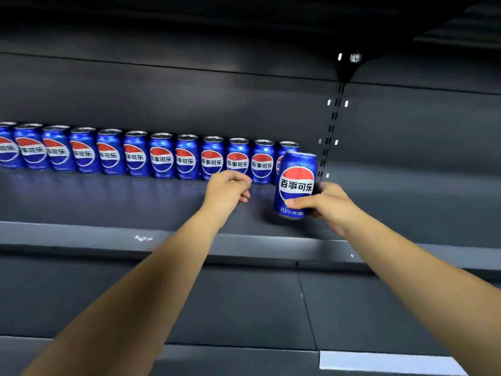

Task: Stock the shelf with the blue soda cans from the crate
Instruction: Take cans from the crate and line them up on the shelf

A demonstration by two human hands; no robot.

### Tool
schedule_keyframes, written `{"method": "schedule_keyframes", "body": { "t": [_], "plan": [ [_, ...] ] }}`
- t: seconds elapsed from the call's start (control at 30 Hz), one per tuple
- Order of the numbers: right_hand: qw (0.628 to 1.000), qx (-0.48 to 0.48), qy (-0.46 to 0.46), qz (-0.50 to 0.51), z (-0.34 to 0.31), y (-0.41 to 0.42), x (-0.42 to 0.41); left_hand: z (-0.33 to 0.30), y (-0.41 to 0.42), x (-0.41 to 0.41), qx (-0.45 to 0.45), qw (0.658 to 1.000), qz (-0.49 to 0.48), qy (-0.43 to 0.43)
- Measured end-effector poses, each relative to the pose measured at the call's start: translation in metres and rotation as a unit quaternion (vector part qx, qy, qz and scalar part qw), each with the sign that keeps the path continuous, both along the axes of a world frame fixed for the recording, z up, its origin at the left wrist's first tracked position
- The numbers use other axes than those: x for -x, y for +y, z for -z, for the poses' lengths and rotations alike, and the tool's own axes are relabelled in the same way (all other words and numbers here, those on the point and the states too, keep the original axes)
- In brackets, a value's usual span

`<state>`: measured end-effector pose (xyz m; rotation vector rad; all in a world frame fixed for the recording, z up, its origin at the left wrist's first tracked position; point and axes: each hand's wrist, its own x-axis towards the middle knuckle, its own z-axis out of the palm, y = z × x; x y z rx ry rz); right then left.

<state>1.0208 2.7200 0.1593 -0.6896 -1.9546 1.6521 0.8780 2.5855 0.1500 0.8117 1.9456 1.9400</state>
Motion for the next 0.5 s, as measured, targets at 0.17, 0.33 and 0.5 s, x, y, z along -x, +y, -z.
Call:
{"method": "schedule_keyframes", "body": {
  "t": [0.17,0.33,0.5],
  "plan": [
    [1.000,-0.001,-0.018,0.004,0.010,0.058,0.006,0.006,0.044,-0.004,0.031,0.999,0.007,0.015],
    [0.998,-0.040,-0.038,0.002,0.015,0.101,0.013,0.016,0.092,0.002,0.105,0.994,0.023,0.019],
    [0.999,-0.026,-0.034,0.012,0.022,0.131,0.026,0.025,0.130,0.005,0.152,0.987,0.045,0.035]
  ]
}}
